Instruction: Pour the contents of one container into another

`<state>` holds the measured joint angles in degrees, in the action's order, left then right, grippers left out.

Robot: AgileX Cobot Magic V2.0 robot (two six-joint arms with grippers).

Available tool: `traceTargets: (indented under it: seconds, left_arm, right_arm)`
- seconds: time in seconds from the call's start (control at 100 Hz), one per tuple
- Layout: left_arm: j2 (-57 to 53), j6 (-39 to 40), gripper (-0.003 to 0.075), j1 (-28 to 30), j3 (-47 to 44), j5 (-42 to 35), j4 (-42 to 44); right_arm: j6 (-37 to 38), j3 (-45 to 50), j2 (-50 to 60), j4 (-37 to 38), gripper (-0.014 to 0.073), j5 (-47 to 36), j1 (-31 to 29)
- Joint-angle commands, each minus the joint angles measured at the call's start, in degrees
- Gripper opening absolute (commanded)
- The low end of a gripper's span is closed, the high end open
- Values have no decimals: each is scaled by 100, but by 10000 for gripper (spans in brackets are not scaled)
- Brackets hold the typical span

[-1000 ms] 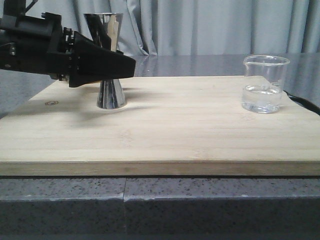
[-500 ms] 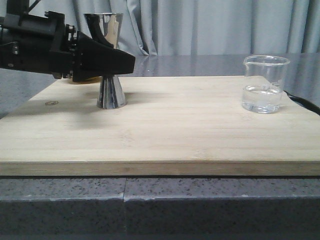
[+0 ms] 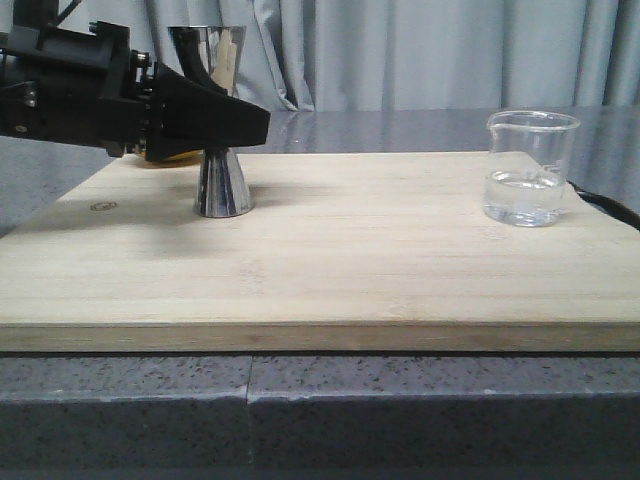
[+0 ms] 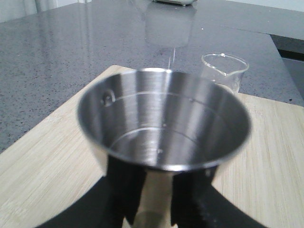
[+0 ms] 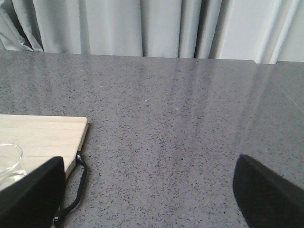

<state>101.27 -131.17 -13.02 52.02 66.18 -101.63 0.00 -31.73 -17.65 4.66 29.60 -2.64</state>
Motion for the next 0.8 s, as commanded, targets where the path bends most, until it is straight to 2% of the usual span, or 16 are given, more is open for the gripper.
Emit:
traceTargets:
  seconds: [0.0, 0.59, 0.79]
  left_arm:
    - [-395, 52, 199, -53, 145, 646, -434]
    - [-884, 194, 199, -53, 145, 646, -434]
    - [-894, 194, 199, -53, 145, 646, -434]
  right_arm:
    - [0, -189, -103, 85, 649, -408, -3]
    - [0, -189, -103, -17, 649, -334, -3]
    - [0, -343, -437, -73, 649, -104, -3]
